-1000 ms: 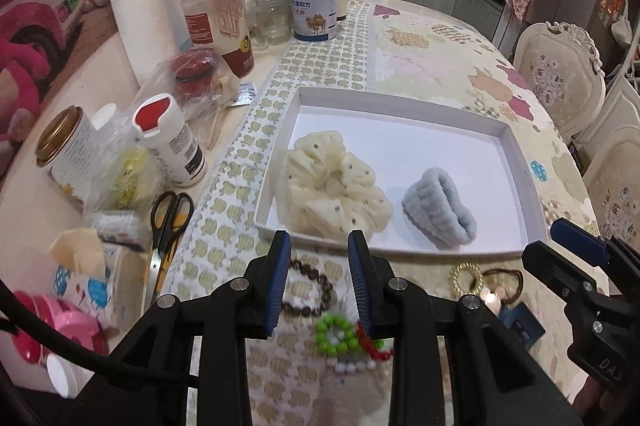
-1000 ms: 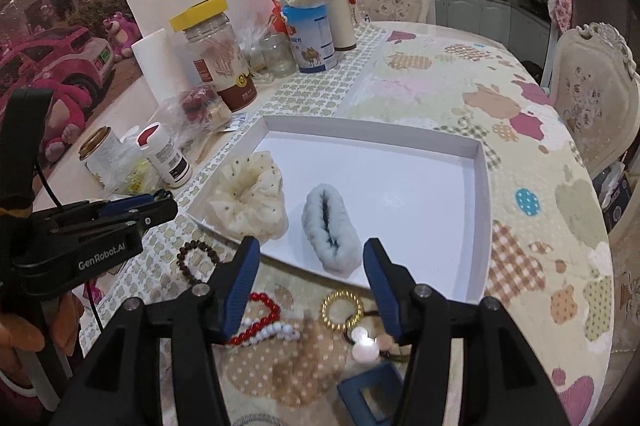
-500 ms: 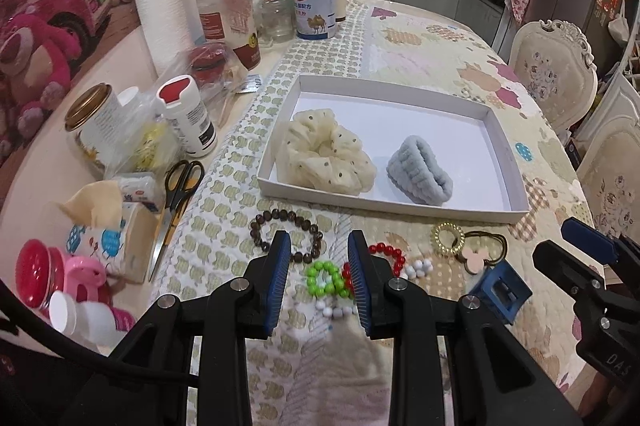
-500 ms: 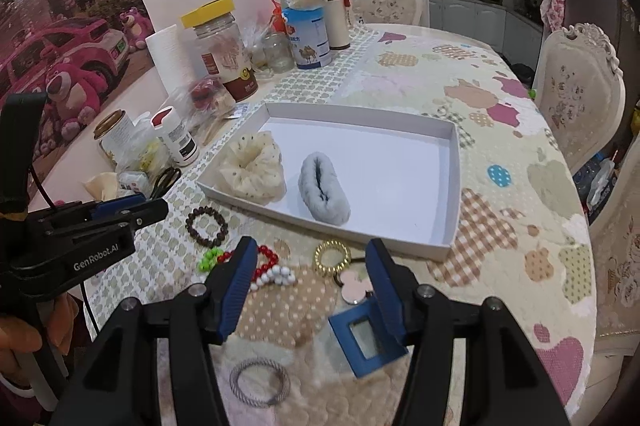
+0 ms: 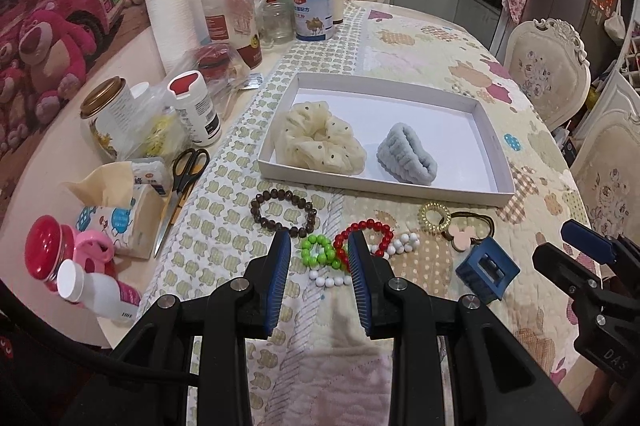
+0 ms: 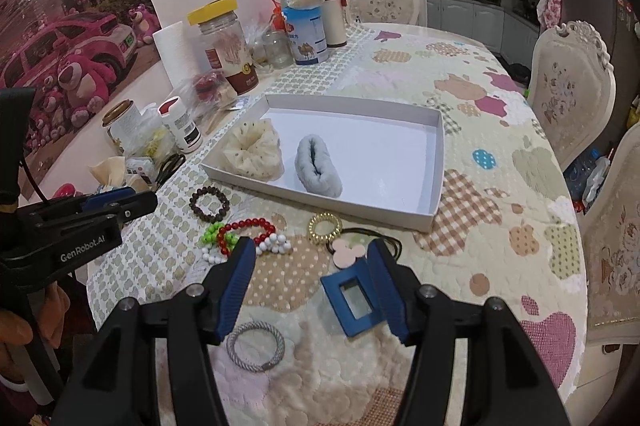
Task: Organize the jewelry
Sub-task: 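Move the right tool to the blue claw clip and grasp it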
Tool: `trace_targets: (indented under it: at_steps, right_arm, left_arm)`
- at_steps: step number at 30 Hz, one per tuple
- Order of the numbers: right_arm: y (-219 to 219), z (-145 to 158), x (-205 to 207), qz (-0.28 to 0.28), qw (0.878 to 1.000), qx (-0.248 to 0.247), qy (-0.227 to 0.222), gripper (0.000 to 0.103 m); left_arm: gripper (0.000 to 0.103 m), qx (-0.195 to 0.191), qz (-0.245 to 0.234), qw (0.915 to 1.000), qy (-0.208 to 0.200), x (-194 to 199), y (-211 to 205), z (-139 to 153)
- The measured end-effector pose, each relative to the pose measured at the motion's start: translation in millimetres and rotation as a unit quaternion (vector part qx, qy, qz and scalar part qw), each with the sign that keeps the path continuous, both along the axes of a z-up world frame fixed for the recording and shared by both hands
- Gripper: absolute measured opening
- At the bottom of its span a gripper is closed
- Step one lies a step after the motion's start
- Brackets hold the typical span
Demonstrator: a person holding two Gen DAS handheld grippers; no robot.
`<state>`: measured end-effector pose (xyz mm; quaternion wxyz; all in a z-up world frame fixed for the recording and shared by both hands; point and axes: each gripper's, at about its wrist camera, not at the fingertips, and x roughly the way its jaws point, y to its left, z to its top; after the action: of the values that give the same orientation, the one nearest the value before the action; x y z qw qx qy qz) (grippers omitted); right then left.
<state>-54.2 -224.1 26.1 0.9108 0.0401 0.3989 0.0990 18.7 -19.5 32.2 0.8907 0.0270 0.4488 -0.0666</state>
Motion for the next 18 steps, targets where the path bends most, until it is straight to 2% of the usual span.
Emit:
trace_targets:
  at_steps: [18]
  right_arm:
    - [-10.5,-7.8,-10.5,0.008,1.000,-0.003,0.011,0.062]
  left_arm:
    - [0.029,0.002,0.002,0.9999,0.013,-7.3,-5.3,-5.9]
